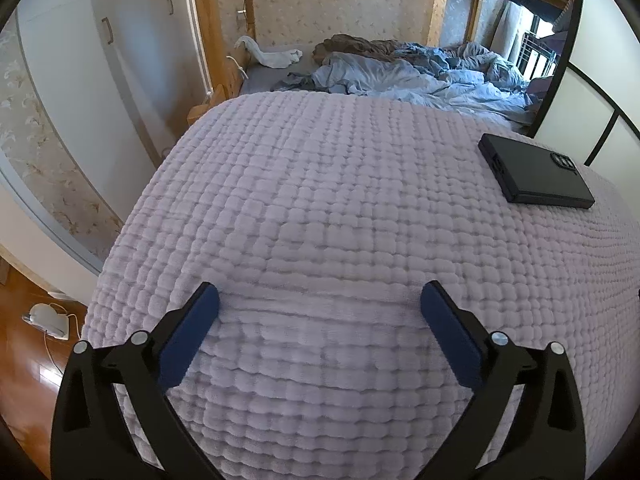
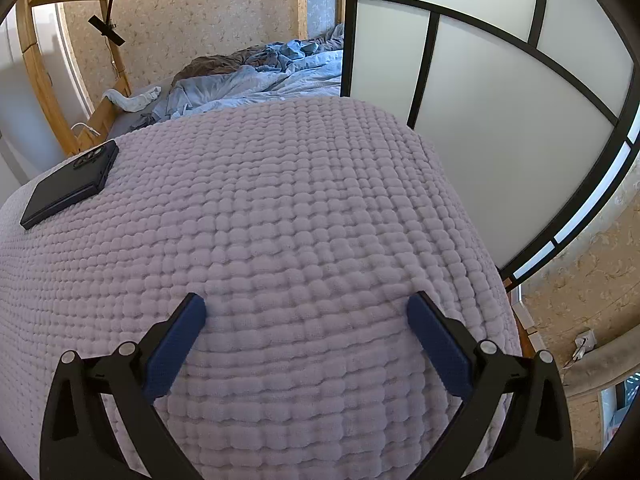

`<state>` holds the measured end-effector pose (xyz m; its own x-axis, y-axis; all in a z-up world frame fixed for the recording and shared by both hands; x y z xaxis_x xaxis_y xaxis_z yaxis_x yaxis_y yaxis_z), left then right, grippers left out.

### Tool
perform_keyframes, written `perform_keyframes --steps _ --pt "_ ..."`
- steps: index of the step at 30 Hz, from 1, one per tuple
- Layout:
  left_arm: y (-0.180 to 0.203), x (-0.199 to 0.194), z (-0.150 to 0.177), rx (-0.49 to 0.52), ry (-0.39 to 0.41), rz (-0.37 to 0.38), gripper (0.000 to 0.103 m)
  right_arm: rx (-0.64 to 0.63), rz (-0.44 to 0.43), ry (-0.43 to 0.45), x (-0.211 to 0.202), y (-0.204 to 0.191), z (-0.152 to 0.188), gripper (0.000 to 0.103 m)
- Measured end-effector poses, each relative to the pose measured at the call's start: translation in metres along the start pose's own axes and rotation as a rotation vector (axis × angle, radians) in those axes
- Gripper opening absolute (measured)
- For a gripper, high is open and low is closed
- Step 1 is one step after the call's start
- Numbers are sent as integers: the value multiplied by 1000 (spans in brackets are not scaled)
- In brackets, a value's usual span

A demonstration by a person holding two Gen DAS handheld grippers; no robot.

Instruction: Collect trash

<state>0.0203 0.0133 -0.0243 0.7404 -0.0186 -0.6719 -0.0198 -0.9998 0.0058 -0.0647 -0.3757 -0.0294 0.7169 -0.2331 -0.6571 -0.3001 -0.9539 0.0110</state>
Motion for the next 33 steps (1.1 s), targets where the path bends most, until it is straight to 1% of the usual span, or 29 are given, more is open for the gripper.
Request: perform_keyframes --steps 33 --pt "-2 4 -1 0 0 -1 102 -3 -4 0 -2 1 2 99"
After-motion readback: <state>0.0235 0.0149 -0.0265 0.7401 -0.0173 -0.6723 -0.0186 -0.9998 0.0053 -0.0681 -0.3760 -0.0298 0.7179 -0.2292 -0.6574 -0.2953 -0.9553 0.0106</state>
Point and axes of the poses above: each gripper's, at about its wrist camera, not at the fingertips, and x roughly the way its jaws point, y to its right, z to its underside, the point moved 3 cm from there along x, roughly the way its jaws point, and after that the axes turned 13 degrees about y, right-handed, at the moved point
